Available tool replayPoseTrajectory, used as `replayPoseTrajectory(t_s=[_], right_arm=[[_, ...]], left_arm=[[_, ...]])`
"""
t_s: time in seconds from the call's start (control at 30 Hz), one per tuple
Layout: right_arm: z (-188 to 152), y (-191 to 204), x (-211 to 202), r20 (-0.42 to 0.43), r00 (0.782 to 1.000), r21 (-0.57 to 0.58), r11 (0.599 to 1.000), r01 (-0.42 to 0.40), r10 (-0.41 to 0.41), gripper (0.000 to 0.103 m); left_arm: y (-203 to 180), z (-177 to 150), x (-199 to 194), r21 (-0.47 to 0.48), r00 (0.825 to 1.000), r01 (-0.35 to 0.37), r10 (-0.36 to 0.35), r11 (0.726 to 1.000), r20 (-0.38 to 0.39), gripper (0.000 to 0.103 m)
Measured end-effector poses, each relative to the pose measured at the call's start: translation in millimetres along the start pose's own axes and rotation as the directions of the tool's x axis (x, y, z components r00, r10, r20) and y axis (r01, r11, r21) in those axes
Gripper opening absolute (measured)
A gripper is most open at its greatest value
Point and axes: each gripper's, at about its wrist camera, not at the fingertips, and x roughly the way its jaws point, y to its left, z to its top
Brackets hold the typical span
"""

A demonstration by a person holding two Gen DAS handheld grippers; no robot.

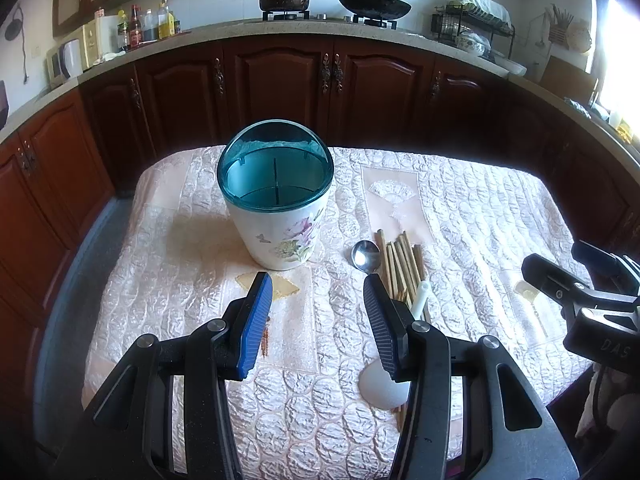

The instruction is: Organize utensils

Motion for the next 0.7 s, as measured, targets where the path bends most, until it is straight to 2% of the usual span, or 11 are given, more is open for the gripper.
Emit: replayPoseTrajectory(t_s=[0.7], right_arm=[[-2.9,-0.2,8.9,-0.037,0.999,-0.010,1.000,0.022,-0.023,0.099]], left_arm=[[-1.2,-4.1,5.6,0.008,1.000,0.002,-0.002,1.000,-0.021,0.047]])
